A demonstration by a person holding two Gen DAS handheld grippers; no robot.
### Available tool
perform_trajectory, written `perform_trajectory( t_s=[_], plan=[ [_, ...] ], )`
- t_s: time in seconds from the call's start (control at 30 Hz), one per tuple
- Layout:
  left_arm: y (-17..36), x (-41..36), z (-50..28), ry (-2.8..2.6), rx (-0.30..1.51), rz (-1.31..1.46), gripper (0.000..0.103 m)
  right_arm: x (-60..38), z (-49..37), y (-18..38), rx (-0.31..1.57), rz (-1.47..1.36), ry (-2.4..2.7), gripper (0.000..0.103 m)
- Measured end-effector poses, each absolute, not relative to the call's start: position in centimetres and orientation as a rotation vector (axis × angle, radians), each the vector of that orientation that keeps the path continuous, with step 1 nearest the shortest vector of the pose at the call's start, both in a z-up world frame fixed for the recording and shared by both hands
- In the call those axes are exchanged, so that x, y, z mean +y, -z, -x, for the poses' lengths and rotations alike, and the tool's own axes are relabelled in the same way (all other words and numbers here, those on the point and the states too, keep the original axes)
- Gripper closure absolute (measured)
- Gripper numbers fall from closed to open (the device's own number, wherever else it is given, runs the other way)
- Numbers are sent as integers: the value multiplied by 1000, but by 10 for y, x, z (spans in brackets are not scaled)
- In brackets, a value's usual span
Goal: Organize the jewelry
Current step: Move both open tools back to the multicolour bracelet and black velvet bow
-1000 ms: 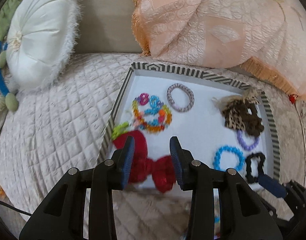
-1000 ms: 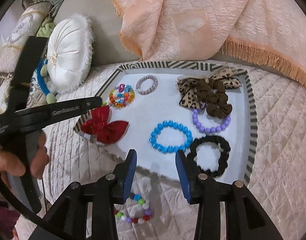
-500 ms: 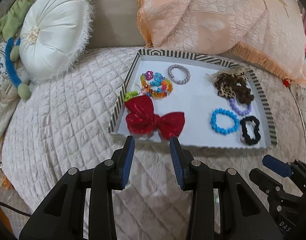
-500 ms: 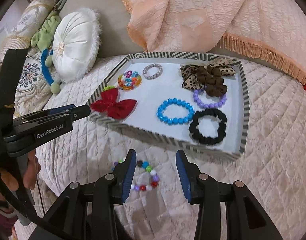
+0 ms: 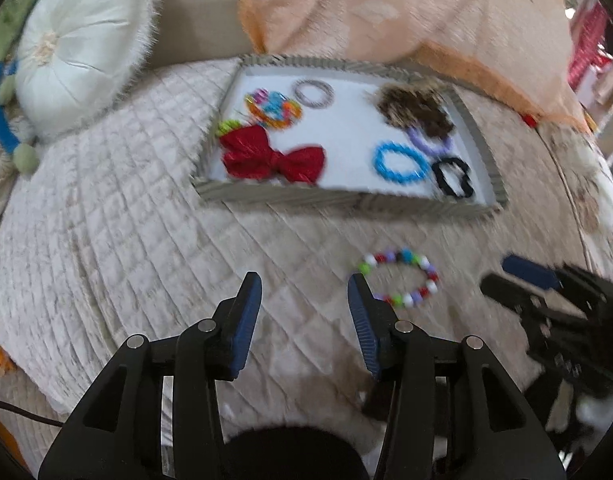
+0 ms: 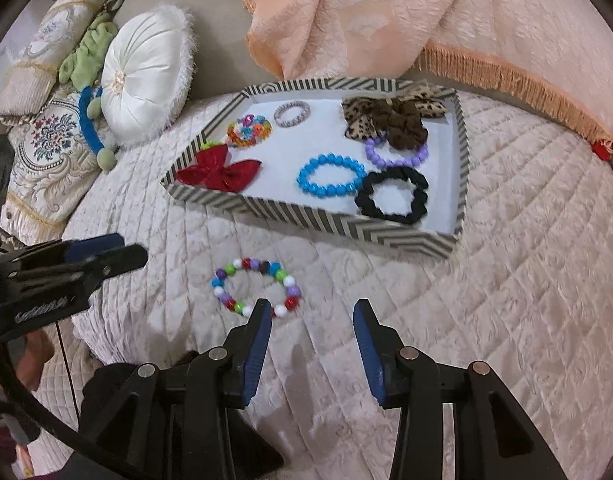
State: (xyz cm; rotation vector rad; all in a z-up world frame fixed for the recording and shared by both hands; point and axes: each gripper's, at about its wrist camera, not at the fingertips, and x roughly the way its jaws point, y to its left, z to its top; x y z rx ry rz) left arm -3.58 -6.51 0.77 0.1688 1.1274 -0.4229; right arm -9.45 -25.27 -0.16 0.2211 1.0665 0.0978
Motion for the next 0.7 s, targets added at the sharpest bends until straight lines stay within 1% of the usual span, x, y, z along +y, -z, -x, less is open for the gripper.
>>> perform_trajectory(
  t_s=[0.07,0.17,0.43,0.7],
  plan=[
    [-6,-66,41,457,1147,-183,58,-253,97,4,1074,-224,-100,62],
    [-3,-67,48,491,1173,-184,51,-250,97,8,1085,-220,-116,61],
    [6,-56,36,468,1231,-122,51,-235,81,23,1122,-190,-140,61],
    [13,-60,41,533,1264,-177,51,-228,58,45,1136,-147,-145,61]
  ],
)
